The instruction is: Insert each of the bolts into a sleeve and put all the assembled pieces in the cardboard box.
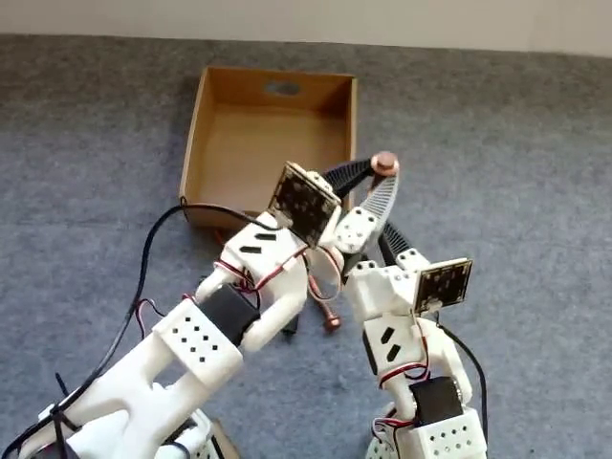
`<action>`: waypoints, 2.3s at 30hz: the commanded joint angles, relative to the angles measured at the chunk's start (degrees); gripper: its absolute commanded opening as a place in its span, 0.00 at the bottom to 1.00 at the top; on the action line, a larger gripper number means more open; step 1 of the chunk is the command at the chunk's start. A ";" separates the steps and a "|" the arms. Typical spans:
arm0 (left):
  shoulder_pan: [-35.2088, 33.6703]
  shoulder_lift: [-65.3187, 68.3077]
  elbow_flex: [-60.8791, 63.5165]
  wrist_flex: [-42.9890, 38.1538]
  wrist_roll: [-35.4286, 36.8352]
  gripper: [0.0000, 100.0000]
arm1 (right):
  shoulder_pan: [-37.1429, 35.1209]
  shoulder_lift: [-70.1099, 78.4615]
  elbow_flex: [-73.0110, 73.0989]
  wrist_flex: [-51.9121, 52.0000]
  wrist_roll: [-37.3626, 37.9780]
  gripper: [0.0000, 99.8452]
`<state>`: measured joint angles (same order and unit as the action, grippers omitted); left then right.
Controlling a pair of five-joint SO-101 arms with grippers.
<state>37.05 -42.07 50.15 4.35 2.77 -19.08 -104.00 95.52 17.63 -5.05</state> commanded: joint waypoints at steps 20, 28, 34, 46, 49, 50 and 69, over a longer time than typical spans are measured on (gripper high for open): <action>-0.75 -0.04 -8.92 12.22 0.62 0.01 | 0.13 -1.01 0.84 -0.04 -0.44 0.01; -0.75 0.04 -13.49 21.98 0.62 0.01 | 0.13 -1.01 0.84 -0.04 -0.44 0.01; -0.75 0.13 -17.01 26.73 0.62 0.01 | 0.13 -1.01 0.84 -0.04 -0.44 0.01; -3.12 12.35 -21.67 27.16 0.79 0.01 | 0.13 -1.01 0.84 0.04 -0.44 0.01; -3.21 12.00 -21.58 27.16 0.79 0.01 | 0.13 -1.01 0.84 0.04 -0.44 0.01; -3.30 11.82 -21.58 27.78 0.79 0.01 | 0.13 -1.01 0.84 0.04 -0.44 0.01; -7.25 6.29 -16.04 33.76 0.79 0.01 | 0.13 -1.01 0.92 0.04 -0.44 0.01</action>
<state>33.19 -33.45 33.98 38.29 3.47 -19.25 -104.18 95.60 17.63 -5.23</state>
